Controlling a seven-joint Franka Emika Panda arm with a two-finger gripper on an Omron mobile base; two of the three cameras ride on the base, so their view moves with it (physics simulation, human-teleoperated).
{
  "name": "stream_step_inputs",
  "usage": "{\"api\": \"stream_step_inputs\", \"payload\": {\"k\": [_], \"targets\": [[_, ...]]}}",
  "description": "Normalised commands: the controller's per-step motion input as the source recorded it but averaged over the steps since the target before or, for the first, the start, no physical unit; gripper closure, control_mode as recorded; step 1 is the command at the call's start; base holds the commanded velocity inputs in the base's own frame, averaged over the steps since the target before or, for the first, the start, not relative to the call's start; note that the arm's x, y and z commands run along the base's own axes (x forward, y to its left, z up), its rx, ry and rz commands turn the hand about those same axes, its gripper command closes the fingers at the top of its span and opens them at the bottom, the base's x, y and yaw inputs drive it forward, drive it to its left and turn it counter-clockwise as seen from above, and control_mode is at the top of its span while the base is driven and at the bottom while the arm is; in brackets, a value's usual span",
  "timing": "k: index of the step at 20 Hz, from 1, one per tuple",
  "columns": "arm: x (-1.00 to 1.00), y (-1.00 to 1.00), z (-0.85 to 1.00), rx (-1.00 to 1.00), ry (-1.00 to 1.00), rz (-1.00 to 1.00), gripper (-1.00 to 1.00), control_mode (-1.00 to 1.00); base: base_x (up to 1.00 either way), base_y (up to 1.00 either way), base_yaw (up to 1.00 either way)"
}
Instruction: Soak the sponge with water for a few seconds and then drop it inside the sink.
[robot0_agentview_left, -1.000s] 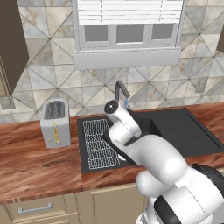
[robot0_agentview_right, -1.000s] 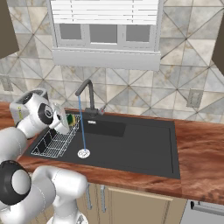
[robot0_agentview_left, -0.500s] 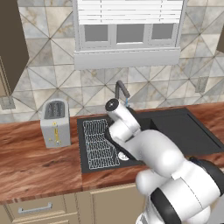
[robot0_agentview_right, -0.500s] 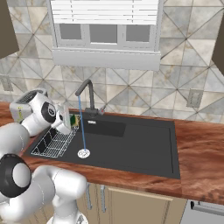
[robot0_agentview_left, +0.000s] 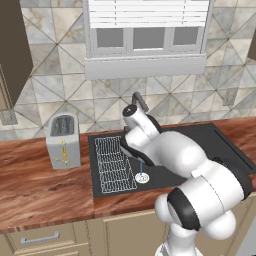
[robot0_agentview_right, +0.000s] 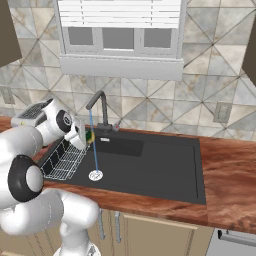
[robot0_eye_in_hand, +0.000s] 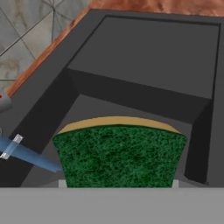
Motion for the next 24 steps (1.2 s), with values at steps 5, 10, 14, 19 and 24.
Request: {"api": "stream_step_inputs", "payload": {"k": [5,10,14,19,24], "targets": [[0.11,0.00,-0.14,-0.01,0.00,-0.02,1.00,-1.00,0.00,0.00,0.00],[0.06,0.00,-0.01,0.00,0.00,0.00,1.00,-1.00,0.00,0.00,0.00],[0.05,0.00,-0.03,0.00,0.00,0.00,1.00,-1.00,0.00,0.00,0.00],[0.02,0.00,-0.03,0.00,0.01,0.00,1.00,-1.00,0.00,0.00,0.00],[0.02,0.00,-0.17,0.00,0.06,0.00,1.00,-1.00,0.00,0.00,0.00]]}}
